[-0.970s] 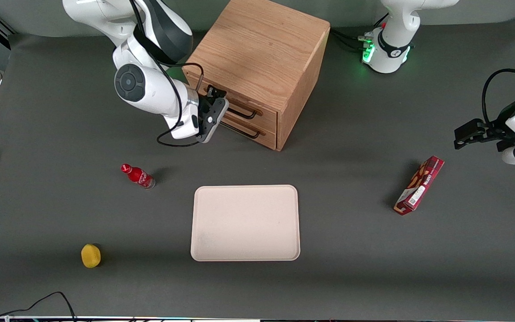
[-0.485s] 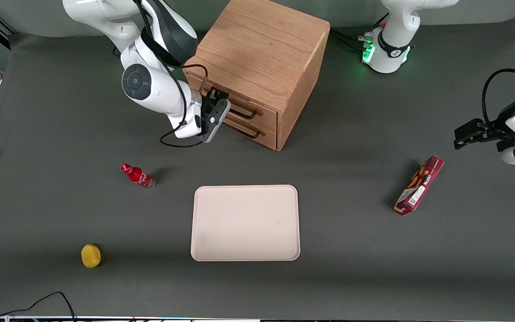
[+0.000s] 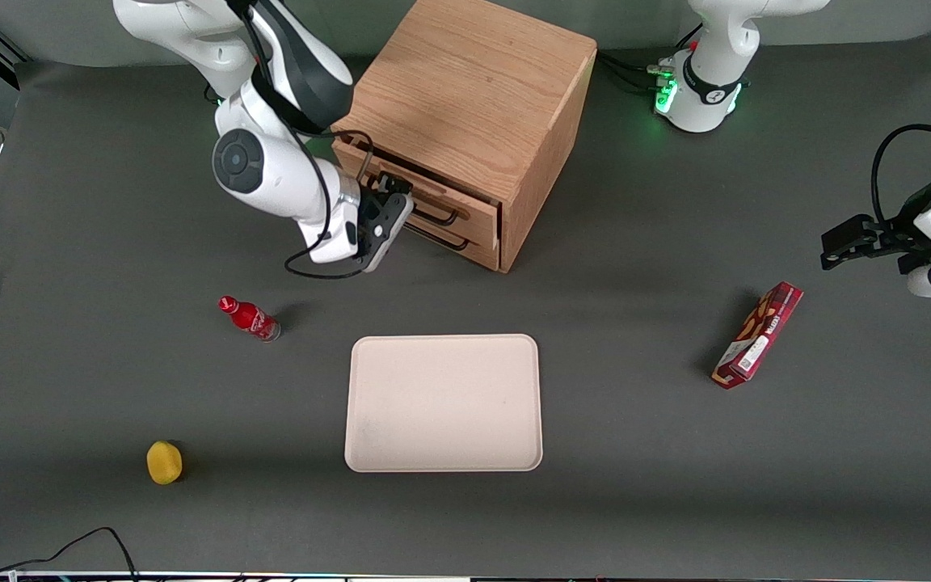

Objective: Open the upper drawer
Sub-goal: 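Pull the handle outward with the right gripper, sliding the drawer open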

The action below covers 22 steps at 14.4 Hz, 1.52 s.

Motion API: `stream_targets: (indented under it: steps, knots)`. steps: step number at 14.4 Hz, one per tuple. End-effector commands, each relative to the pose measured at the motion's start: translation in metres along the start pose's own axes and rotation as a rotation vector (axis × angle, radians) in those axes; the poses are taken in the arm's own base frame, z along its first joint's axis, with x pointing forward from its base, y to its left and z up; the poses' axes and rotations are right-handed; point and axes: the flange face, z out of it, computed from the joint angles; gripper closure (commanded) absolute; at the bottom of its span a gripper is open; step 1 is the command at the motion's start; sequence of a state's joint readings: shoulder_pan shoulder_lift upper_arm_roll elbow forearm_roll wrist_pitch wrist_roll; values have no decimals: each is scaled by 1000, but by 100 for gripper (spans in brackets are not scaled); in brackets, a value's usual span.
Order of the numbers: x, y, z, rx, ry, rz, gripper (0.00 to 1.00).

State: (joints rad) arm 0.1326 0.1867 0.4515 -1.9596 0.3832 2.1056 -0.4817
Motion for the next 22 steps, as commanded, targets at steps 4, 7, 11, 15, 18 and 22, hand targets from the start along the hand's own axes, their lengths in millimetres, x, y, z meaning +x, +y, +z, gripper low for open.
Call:
stream_targets:
  steps: [4, 7, 11, 15, 18, 22]
  knots:
    - [22, 53, -18, -4, 35, -6, 0]
    - [16, 75, -22, -12, 37, -21, 0]
    - [23, 105, -26, -18, 31, -26, 0]
    - [32, 134, -29, -33, 29, -19, 0]
    - [39, 159, -34, -41, 41, -7, 0]
    - [37, 191, -54, -37, 18, -11, 0]
